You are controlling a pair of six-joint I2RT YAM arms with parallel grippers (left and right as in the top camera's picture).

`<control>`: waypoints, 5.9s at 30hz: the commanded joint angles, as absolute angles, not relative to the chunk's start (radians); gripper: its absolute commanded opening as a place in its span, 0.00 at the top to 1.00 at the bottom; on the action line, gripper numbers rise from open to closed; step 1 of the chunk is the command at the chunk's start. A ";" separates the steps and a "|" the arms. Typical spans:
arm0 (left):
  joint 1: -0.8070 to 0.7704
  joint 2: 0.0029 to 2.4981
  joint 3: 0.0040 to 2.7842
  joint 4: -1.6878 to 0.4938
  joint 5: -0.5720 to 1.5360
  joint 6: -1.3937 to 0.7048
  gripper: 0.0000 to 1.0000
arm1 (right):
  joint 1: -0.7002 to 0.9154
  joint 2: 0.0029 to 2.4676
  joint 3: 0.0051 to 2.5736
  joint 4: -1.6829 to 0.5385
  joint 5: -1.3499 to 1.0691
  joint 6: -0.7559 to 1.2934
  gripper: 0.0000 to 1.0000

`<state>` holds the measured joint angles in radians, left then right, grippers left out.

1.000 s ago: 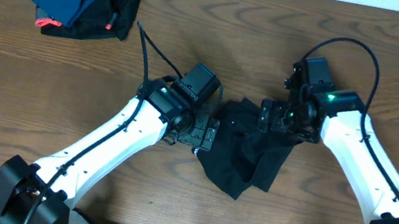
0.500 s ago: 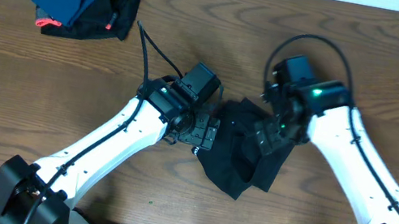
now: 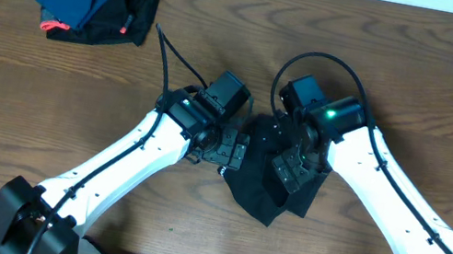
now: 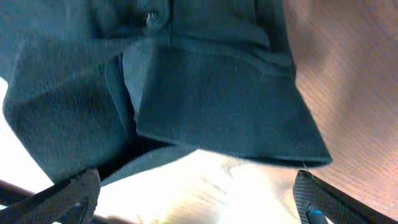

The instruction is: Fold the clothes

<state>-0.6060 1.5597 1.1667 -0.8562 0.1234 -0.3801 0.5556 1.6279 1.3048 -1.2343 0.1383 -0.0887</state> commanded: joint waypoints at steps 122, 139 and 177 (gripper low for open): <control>-0.186 1.568 1.161 -0.918 -0.169 -0.536 0.02 | 0.444 1.657 1.128 -0.945 -0.351 0.337 0.89; -0.186 1.568 1.161 -0.925 -0.169 -0.536 0.02 | 0.184 1.713 0.974 -0.858 -0.091 0.374 0.87; -0.186 1.568 1.161 -0.915 -0.169 -0.537 0.02 | 0.267 1.659 0.897 -0.447 -1.044 0.276 0.77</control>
<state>-0.1898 1.5600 1.1660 -0.9119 -0.1574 -0.5243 0.2695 1.6310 0.9501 -0.4839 -0.9161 0.2584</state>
